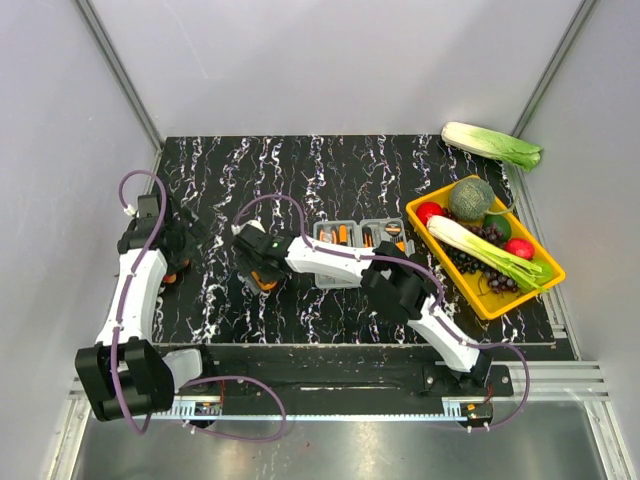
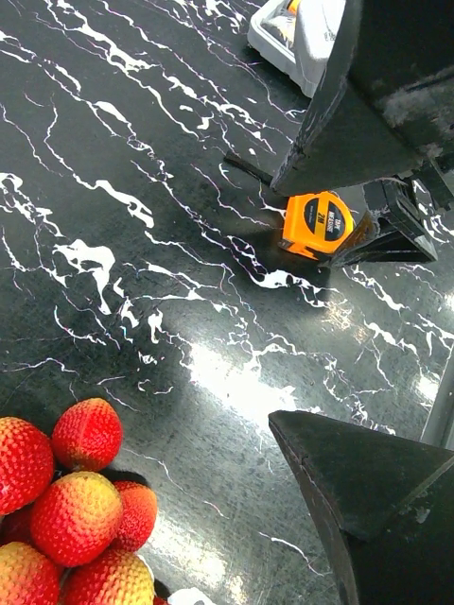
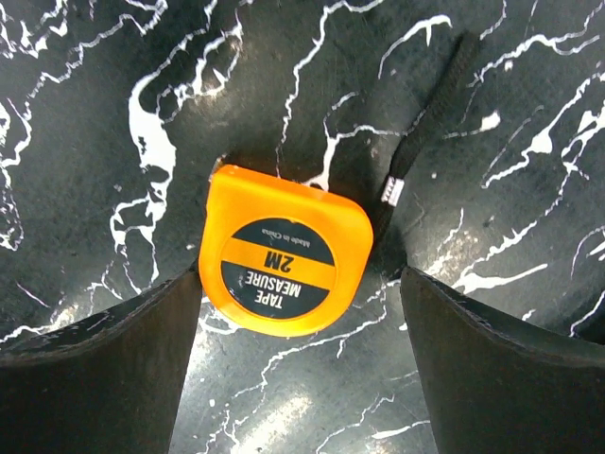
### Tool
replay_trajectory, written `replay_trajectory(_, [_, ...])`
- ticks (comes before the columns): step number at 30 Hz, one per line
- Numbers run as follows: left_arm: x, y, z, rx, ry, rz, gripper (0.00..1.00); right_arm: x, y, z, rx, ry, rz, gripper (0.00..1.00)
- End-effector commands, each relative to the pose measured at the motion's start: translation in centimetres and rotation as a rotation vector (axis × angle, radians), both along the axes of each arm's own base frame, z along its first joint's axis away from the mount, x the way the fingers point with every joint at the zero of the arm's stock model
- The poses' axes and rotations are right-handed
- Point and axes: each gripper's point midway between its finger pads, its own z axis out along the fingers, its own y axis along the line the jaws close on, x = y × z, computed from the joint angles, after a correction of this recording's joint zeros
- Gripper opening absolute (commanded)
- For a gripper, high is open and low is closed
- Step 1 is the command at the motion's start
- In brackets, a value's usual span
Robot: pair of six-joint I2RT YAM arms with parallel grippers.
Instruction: Pack the tool kit
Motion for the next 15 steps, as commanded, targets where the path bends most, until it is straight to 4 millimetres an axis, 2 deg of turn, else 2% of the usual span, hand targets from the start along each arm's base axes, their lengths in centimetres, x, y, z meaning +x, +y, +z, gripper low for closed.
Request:
replay_trajectory(1, [0.9,0.2,0.3,0.000,-0.029,-0.016,0.99,1.1,1.7,1.2,0.040,-0.035,0.012,0.91])
replay_trajectory(4, [1.0,-0.2,0.1,-0.021,-0.027,-0.029,0.99,1.3,2.1,1.4,0.050,-0.037,0.008,0.90])
replay_trajectory(9, [1.0,-0.1,-0.1,-0.027,-0.022,-0.028,0.99,1.1,2.3,0.7,0.035,-0.007,-0.021,0.89])
replay_trajectory(15, [0.9,-0.1,-0.3,-0.025,-0.017,-0.031,0.99,1.2,3.1,2.0,0.078,0.022,-0.089,0.89])
